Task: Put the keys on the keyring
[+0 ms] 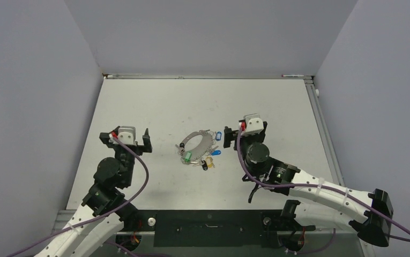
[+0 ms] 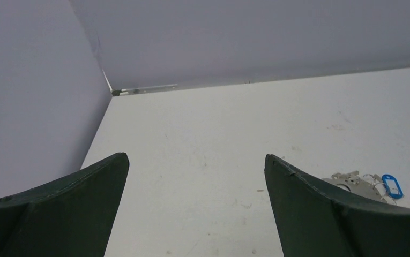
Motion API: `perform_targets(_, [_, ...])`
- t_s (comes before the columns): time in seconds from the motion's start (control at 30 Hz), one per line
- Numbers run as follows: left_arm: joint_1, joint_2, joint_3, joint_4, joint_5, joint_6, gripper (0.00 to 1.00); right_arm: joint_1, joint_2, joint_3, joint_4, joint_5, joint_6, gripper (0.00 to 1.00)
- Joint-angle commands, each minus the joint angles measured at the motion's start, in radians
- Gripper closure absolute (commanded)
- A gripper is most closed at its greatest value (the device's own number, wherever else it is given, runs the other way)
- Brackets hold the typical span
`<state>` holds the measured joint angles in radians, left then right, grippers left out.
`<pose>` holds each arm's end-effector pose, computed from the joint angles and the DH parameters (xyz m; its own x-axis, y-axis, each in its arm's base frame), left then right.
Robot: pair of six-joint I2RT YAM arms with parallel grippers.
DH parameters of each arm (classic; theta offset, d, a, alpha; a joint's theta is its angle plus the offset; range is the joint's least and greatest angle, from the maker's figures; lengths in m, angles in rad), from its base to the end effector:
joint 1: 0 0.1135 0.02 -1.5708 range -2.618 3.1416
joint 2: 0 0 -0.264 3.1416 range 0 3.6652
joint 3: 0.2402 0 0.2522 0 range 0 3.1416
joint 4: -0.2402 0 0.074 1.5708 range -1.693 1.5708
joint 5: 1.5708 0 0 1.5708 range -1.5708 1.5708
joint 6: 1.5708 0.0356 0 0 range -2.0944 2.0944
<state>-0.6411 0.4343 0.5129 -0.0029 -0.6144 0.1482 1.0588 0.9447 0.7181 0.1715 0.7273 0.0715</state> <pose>0.1107 -0.0570 0.3114 0.0641 0.1027 -0.9926 0.0188 0.9944 0.1041 0.1274 0.1784 0.3253 -0.0502 0.0196 -0.9985 -0.3232 0.9457 0.0348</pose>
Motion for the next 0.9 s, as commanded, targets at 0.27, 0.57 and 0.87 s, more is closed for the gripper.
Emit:
perform_targets(0.27, [0.0, -0.061, 0.002, 0.127, -0.055, 0.055, 0.04, -0.01, -0.088, -0.093, 0.051, 0.2, 0.018, 0.21])
perform_targets(0.57, [0.0, -0.067, 0.004, 0.104, -0.042, 0.057, 0.04, -0.01, -0.104, -0.119, 0.11, 0.146, 0.006, 0.21])
perform_targets(0.87, [0.0, -0.055, 0.01, 0.089, -0.015, 0.048, 0.04, -0.015, -0.148, -0.151, 0.147, 0.099, 0.018, 0.18])
